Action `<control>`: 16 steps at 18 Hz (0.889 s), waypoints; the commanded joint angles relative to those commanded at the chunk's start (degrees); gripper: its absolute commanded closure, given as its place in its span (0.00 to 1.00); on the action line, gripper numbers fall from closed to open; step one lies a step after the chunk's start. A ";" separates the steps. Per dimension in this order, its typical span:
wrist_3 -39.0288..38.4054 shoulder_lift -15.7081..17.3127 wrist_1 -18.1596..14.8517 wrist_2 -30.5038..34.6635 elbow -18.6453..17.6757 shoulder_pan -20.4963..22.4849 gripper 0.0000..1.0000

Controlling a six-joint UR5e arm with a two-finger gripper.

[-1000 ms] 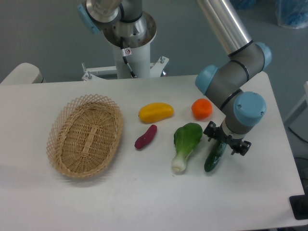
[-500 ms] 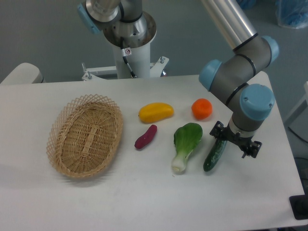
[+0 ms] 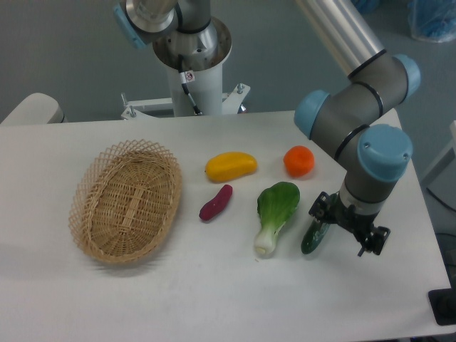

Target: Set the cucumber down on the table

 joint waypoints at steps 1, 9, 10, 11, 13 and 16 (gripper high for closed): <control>0.00 -0.79 -1.66 0.09 1.58 -0.26 0.00; 2.02 -4.66 -5.46 5.63 6.95 -4.13 0.00; 3.24 -4.66 -5.46 5.63 6.78 -4.13 0.00; 4.12 -4.66 -5.46 5.71 6.69 -4.13 0.00; 4.40 -4.75 -5.20 5.80 6.43 -4.22 0.00; 5.36 -4.75 -5.02 5.89 5.81 -4.48 0.00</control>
